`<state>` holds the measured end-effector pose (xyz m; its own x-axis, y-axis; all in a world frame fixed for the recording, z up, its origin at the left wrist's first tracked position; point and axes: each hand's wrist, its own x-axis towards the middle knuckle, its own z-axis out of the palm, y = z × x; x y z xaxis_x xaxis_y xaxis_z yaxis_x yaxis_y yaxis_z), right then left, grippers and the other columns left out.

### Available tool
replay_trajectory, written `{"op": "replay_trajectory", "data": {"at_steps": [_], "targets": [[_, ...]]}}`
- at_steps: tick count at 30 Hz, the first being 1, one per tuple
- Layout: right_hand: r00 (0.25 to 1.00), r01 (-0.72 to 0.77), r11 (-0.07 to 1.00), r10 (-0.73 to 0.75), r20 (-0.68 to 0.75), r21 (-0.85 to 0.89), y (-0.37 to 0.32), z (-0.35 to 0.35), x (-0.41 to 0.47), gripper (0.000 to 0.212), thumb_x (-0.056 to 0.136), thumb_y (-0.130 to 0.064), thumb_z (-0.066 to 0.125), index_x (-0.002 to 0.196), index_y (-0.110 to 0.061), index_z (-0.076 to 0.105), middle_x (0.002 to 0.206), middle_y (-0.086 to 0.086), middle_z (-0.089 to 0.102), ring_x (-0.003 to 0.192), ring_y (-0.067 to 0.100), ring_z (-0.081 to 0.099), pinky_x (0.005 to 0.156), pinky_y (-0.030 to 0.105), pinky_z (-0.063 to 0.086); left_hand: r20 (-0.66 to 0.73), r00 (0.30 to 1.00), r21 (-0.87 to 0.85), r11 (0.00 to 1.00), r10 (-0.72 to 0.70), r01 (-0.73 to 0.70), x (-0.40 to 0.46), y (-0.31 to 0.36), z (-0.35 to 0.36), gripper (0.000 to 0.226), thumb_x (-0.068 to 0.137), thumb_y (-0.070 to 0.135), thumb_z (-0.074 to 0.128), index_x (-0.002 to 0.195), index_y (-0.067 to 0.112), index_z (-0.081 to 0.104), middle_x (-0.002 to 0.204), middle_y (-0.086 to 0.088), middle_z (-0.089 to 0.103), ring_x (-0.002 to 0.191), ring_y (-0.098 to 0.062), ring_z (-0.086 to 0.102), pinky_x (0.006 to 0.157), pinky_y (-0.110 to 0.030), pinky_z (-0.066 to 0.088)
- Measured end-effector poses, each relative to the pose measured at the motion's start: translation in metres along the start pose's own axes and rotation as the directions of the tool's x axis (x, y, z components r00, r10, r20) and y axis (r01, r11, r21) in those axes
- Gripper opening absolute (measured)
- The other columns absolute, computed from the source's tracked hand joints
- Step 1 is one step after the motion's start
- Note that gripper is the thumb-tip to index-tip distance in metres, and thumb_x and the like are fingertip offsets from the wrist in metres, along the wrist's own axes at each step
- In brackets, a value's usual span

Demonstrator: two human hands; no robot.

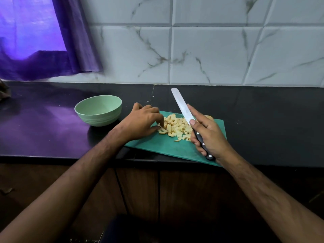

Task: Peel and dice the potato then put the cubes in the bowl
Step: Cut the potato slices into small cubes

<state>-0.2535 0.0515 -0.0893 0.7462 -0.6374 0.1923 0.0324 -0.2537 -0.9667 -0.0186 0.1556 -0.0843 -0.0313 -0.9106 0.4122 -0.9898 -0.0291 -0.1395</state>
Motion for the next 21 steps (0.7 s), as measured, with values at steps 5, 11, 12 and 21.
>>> {"op": "replay_trajectory", "data": {"at_steps": [5, 11, 12, 21], "targets": [[1.0, -0.009, 1.0, 0.009, 0.013, 0.009, 0.0, -0.003, 0.001, 0.048, 0.11, -0.023, 0.043, 0.15, -0.049, 0.042, 0.055, 0.004, 0.046, 0.033, 0.013, 0.034, 0.031, 0.019, 0.032, 0.037, 0.997, 0.049, 0.997, 0.064, -0.066, 0.01, -0.001, -0.001, 0.012, 0.09, 0.033, 0.074, 0.101, 0.037, 0.07, 0.105, 0.012, 0.062, 0.105, -0.015, 0.057, 0.079, -0.033, 0.02], [1.0, -0.012, 1.0, 0.011, 0.022, 0.028, 0.002, -0.004, 0.001, 0.048, 0.109, -0.023, 0.044, 0.149, -0.051, 0.042, 0.056, 0.003, 0.047, 0.035, 0.015, 0.033, 0.032, 0.02, 0.033, 0.118, 0.986, 0.083, 0.988, 0.118, -0.128, 0.019, -0.006, -0.006, 0.008, 0.095, 0.035, 0.068, 0.102, 0.039, 0.07, 0.101, 0.015, 0.062, 0.103, -0.01, 0.056, 0.076, -0.032, 0.022], [1.0, -0.011, 1.0, 0.01, 0.023, 0.029, 0.002, -0.004, 0.001, 0.049, 0.109, -0.023, 0.044, 0.149, -0.051, 0.042, 0.056, 0.004, 0.047, 0.036, 0.016, 0.033, 0.033, 0.021, 0.033, 0.131, 0.984, 0.088, 0.987, 0.123, -0.135, 0.02, -0.007, -0.007, 0.009, 0.097, 0.034, 0.066, 0.102, 0.04, 0.071, 0.101, 0.015, 0.063, 0.102, -0.01, 0.057, 0.075, -0.031, 0.02], [0.999, -0.018, 0.999, 0.016, 0.039, 0.043, 0.005, -0.002, 0.003, 0.048, 0.109, -0.024, 0.045, 0.148, -0.053, 0.043, 0.057, 0.006, 0.046, 0.037, 0.018, 0.034, 0.037, 0.023, 0.035, 0.268, 0.944, 0.135, 0.963, 0.192, -0.234, 0.03, -0.003, -0.017, 0.017, 0.096, 0.021, 0.067, 0.102, 0.036, 0.063, 0.103, 0.016, 0.058, 0.097, -0.006, 0.048, 0.078, -0.03, 0.024]]}}
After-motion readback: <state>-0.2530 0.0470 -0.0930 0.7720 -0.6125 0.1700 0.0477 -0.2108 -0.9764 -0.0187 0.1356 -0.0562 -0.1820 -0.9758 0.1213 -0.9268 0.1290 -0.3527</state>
